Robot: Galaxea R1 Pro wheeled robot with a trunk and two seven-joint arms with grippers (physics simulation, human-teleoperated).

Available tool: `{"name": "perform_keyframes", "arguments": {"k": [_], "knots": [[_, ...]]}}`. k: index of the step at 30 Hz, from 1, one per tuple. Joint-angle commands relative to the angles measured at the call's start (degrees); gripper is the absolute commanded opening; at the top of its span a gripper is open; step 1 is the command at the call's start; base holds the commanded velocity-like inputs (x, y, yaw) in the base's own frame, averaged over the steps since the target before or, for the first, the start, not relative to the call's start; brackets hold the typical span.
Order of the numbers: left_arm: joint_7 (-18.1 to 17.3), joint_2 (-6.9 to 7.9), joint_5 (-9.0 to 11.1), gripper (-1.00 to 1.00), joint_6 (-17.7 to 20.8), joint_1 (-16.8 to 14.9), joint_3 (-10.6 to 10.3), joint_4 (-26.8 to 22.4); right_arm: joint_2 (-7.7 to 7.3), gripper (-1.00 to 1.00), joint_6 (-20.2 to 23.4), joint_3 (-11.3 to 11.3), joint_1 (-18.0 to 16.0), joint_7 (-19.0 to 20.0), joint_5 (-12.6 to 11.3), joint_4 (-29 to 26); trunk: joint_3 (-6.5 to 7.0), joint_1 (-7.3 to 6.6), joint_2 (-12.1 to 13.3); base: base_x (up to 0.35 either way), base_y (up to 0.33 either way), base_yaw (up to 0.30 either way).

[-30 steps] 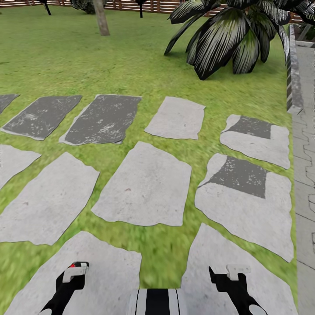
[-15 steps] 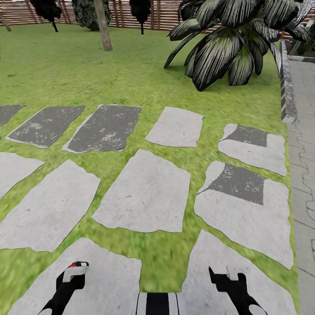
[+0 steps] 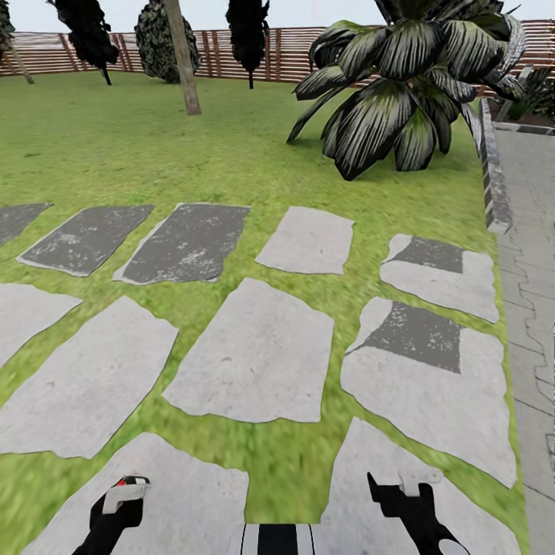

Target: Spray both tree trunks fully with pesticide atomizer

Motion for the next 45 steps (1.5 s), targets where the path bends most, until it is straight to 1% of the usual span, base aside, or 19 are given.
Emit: {"name": "perform_keyframes", "arguments": {"k": [1, 3, 4, 6, 7, 8, 11, 13, 15, 17, 22, 45], "knots": [[-0.62, 0.00, -0.12, -1.00, -0.21, 0.59, 1.07, -0.09, -0.05, 1.00, 0.22, -0.01, 0.02, 0.05, 0.06, 0.68, 0.28, -0.03, 0.00, 0.000, 0.000, -0.069], [-0.68, 0.04, -0.11, -1.00, -0.31, 1.40, 2.64, -0.17, -0.09, 1.00, -1.22, -0.02, 0.05, 0.02, 0.05, 3.67, 0.89, -0.09, 0.03, 0.000, 0.000, -0.070], [-0.70, 0.05, -0.14, -1.00, -0.36, 1.62, 3.36, -0.19, -0.10, 1.00, -2.95, -0.03, 0.06, 0.01, 0.05, 5.78, 1.20, -0.11, 0.04, 0.000, 0.000, -0.071], [-0.72, 0.06, -0.17, -1.00, -0.39, 1.86, 4.26, -0.21, -0.11, 1.00, -8.16, -0.07, 0.06, 0.00, 0.12, 10.39, 1.82, -0.16, 0.07, 0.000, 0.000, -0.072], [-0.73, 0.05, -0.18, -1.00, -0.38, 1.91, 4.49, -0.18, -0.11, 1.00, -11.12, -0.08, 0.07, -0.02, 0.16, 12.83, 1.90, -0.16, 0.07, 0.000, 0.000, -0.072], [-0.73, 0.04, -0.19, -1.00, -0.38, 1.93, 4.57, -0.17, -0.11, 1.00, -12.53, -0.08, 0.07, -0.04, 0.17, 14.07, 1.99, -0.16, 0.07, 0.000, 0.000, -0.072], [-0.75, -0.08, -0.25, -1.00, -0.39, 2.00, 4.76, 0.08, -0.12, 1.00, -19.57, -0.09, 0.07, -0.13, 0.15, 21.23, 2.25, -0.16, 0.07, 0.000, 0.000, -0.072], [-0.80, -0.11, -0.27, -1.00, -0.40, 2.01, 4.82, 0.16, -0.12, 1.00, -22.84, -0.13, 0.07, -0.16, 0.14, 24.94, 2.42, -0.16, 0.07, 0.000, 0.000, -0.072], [-0.81, -0.11, -0.24, -1.00, -0.44, 2.06, 4.87, 0.11, -0.17, 1.00, -25.13, -0.19, 0.07, -0.24, 0.14, 27.66, 2.59, -0.16, 0.07, 0.000, 0.000, -0.071], [-0.82, -0.11, -0.25, -1.00, -0.46, 2.08, 4.88, 0.05, -0.19, 1.00, -26.37, -0.23, 0.07, -0.30, 0.13, 28.95, 2.76, -0.16, 0.07, 0.000, 0.000, -0.071], [-0.84, -0.17, -0.50, -1.00, -0.42, 2.10, 4.79, -0.17, -0.20, 1.00, -27.97, -0.27, 0.07, -0.35, 0.07, 30.20, 4.09, -0.29, 0.14, 0.000, 0.000, -0.028], [-0.74, -0.46, -0.20, -1.00, -0.23, 2.11, 4.90, 0.34, -0.20, 1.00, -28.13, -0.18, 0.07, -0.44, 0.13, 30.55, 9.20, -0.88, 0.44, 0.000, 0.000, 0.000]]}}
